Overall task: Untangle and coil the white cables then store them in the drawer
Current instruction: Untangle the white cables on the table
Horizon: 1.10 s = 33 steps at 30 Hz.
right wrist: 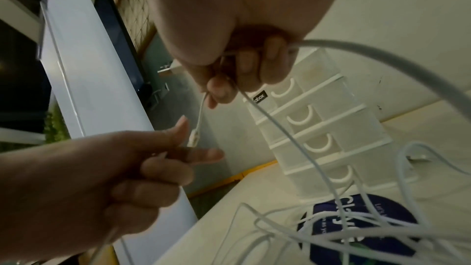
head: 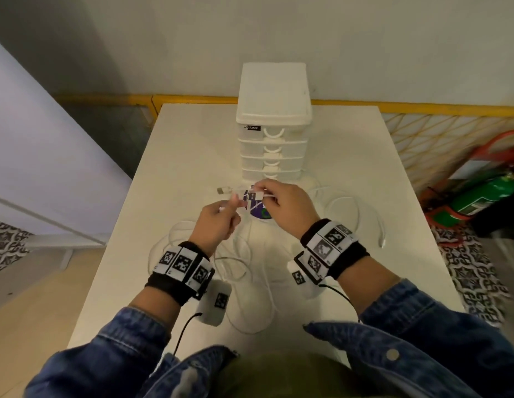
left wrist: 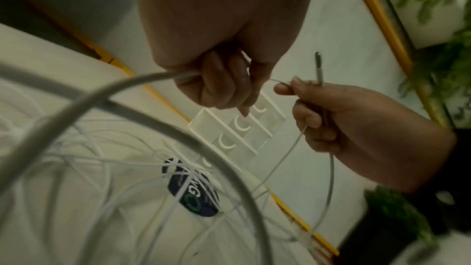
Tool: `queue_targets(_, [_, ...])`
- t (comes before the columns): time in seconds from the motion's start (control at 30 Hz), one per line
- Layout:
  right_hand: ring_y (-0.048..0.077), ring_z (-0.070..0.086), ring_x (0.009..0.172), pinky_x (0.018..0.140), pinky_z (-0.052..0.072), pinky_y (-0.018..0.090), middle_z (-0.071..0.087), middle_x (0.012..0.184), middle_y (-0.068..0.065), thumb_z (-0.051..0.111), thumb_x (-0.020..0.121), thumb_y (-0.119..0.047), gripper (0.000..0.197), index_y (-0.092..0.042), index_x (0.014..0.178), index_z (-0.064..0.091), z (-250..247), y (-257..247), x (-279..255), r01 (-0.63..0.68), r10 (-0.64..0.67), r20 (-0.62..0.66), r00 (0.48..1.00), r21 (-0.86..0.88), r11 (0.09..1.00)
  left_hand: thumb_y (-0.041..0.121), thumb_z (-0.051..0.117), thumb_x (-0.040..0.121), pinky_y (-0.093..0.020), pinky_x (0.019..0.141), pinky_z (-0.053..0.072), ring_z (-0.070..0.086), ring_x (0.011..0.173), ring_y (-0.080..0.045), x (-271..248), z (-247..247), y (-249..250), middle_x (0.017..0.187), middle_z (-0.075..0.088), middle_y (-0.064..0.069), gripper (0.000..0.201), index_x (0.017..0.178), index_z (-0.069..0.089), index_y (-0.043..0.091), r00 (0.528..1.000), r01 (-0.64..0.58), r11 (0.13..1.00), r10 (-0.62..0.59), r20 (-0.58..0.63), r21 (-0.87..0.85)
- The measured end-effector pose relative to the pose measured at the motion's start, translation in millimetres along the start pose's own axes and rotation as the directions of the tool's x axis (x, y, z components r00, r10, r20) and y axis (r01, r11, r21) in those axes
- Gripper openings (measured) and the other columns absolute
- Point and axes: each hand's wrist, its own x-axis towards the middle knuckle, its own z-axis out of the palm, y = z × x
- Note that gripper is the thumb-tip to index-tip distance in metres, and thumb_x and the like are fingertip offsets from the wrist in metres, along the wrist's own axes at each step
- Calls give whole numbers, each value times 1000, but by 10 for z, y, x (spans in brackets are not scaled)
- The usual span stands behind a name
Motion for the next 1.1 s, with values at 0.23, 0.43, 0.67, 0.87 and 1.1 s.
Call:
queue_targets(0.23, [8,60,72,74,43,23,70,82,-4,55,83,-8,31,-19,109,68,87,204,-211,-138,120,179,977,94,986,31,47,97,-19,45,24,31,46,-8,110,78,214,81,69,-3,26,97,65,12,994,-74,986,86,71,-149])
queue_targets(0.43, [17,53,89,77,35,19,55,103,5,50,88,-4,32,-15,115,63,-2,452,-274,-179,179,13,984,139,974,26,43,99,-22,59,38,48,63,-11,163,201,386,69,68,5,21,98,63,17,972,-236,965,233,-35,-117])
queue_targets(0.67, [21,55,85,74,38,28,66,107,12,44,93,-15,24,-12,113,57,-398,999,30,-465,504,-191,842,215,859,21,42,100,-23,53,46,55,52,-15,303,334,528,50,45,6,20,95,60,12,973,-219,951,230,29,-219])
queue_targets(0.87, [39,53,111,90,41,39,55,125,24,36,97,-19,33,-1,120,52,-361,1550,694,-520,528,4,849,-168,838,26,47,98,-19,42,25,29,41,-7,402,468,466,48,35,13,19,101,62,14,992,-118,987,121,21,-107])
queue_targets(1.1, [39,50,118,97,40,42,48,135,23,37,96,-19,39,-6,132,43,-124,1955,1034,-528,569,71,819,-294,797,27,48,97,-20,43,24,30,45,-9,417,427,407,57,36,5,15,85,51,19,999,-39,996,42,24,-85])
